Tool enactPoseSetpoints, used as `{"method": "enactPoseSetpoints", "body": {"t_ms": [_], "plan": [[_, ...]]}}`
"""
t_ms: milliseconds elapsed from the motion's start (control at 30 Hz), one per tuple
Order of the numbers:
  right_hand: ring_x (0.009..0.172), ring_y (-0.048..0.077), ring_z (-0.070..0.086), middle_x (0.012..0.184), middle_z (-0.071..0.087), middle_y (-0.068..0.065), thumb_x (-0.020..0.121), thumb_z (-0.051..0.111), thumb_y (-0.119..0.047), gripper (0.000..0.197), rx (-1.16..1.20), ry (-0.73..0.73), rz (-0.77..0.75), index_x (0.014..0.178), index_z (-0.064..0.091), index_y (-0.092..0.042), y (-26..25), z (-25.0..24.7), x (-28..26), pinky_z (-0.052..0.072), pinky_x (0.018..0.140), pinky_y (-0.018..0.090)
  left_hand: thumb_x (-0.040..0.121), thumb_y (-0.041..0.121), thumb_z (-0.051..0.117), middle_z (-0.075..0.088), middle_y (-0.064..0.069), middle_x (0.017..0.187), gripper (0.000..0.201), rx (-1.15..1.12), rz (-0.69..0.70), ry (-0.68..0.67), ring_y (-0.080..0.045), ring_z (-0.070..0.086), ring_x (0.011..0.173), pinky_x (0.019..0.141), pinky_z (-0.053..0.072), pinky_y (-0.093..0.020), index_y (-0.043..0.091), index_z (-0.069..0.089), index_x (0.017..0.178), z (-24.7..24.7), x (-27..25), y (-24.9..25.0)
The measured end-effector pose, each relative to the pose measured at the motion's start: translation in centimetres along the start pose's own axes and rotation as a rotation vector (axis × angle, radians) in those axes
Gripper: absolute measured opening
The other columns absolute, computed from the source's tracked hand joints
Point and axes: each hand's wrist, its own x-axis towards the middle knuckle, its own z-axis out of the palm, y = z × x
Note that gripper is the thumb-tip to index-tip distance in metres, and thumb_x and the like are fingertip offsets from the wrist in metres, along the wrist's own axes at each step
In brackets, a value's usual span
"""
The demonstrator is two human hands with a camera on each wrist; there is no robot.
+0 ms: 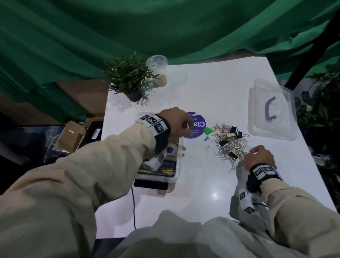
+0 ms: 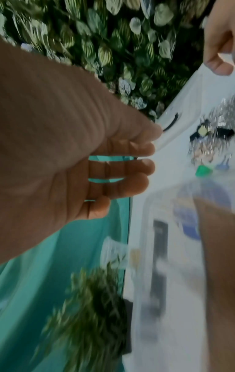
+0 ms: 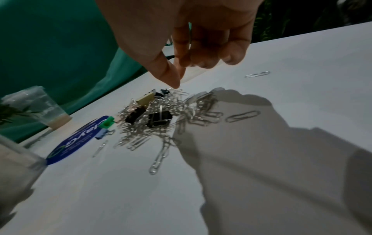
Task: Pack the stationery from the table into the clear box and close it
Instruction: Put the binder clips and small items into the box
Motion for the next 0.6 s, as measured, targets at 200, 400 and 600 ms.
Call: {"method": "enactPoseSetpoints", "body": {"t_ms": [200,400,600], "plan": [[0.112,0.033,0.054,0.12,0.053,0.013,0.084,0.056,-0.01,0.024,-0.073,-0.015,-0.004,0.105,0.064,-0.017,2.3,-1.2,1.7,0.034,0.079,0.033,0.085,0.042,0.061,0.068,0.004,0.104,0.023,0.109,0.035,-0.091,-0.021,0.063,0.1,0.079,0.049,-0.029,0.03,0.066,0.104,4.0,6.6,6.9],[0.11,0.032,0.053,0.114,0.048,0.012,0.085,0.056,-0.016,0.015,-0.126,-0.026,-0.05,0.098,0.061,-0.018,4.7,-2.3,4.1,0.041,0.081,0.033,0.092,0.028,0.057,0.061,-0.004,0.123,0.032,0.243,0.009,-0.206,-0.027,0.06,0.11,0.093,0.05,-0.038,0.021,0.058,0.123,6.9,9.6,8.8],[0.108,0.029,0.052,0.114,0.043,0.008,0.082,0.058,-0.025,0.022,-0.159,-0.065,-0.071,0.104,0.053,-0.024,5.9,-2.7,5.2,0.043,0.081,0.034,0.096,0.022,0.048,0.05,-0.009,0.128,0.037,0.265,-0.007,-0.158,-0.031,0.053,0.118,0.093,0.045,-0.041,0.017,0.047,0.132,7.6,11.5,8.6]]}}
